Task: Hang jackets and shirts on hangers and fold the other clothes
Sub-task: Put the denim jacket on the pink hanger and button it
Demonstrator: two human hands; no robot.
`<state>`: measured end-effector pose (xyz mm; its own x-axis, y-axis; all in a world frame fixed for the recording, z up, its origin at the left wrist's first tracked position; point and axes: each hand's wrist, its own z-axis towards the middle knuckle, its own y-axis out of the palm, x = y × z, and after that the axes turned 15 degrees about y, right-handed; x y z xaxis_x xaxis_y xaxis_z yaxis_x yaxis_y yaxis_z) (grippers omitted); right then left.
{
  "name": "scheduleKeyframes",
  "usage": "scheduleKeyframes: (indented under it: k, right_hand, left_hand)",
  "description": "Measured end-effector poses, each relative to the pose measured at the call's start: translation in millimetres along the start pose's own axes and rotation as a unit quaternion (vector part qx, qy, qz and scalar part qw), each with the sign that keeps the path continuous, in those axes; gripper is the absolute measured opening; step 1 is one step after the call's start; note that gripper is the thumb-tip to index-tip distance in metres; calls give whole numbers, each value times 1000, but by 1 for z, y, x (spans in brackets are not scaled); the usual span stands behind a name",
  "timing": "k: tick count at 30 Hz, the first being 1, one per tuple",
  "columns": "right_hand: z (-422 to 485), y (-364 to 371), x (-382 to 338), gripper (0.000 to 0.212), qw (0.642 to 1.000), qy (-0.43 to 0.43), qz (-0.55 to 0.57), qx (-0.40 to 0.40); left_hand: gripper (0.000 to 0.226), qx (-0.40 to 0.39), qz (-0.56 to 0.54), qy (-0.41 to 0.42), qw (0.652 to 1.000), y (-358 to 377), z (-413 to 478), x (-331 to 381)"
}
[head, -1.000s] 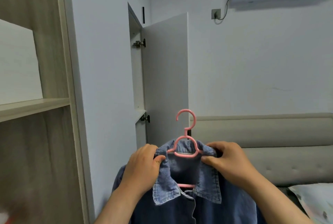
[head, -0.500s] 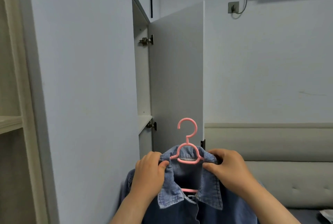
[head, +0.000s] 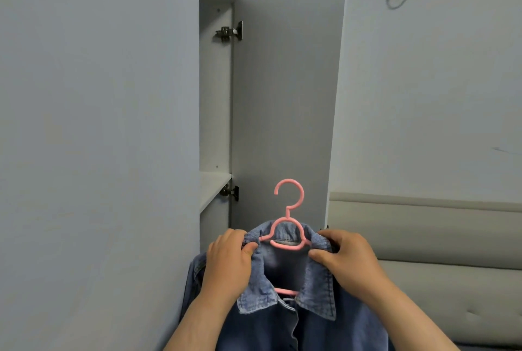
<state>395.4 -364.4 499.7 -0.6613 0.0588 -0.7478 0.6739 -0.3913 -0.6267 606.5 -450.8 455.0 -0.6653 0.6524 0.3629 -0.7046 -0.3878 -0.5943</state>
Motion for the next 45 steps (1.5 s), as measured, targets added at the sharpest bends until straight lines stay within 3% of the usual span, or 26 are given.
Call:
scheduleKeyframes:
  k: [12,15,21,30,33,35,42,45]
  right_hand:
    - [124,36,40,13,998,-26,-23,-44]
    - [142,48,44,4,998,-24,-38,-42]
    - [165,69,49,7,996,0,-74,-47]
    - [180,99,63,25,990,31,-124,-50]
    - [189,111,73,13,990,35,-125,-62]
    - [193,123,83,7,990,43,-120,-66]
    - [207,163,99,14,987,60,-113,-94]
    - [216,176,98,17,986,55,-118,-100]
  left_hand:
    - [9,-8,20,-14,1000,82,69,-58]
    - [8,2,28,-21,999,98,75,-76]
    - [12,-6,16,-44,999,127,76,-105]
    - [23,-22,-70,-110,991,166,70,-137]
    - [16,2,-139,-151,979,176,67,-151]
    - [23,19,-157,-197,968,181,66,-164]
    - [35,81,-91,-247,961,189,71,-202]
    - [33,7,87,-170,982,187,67,-221]
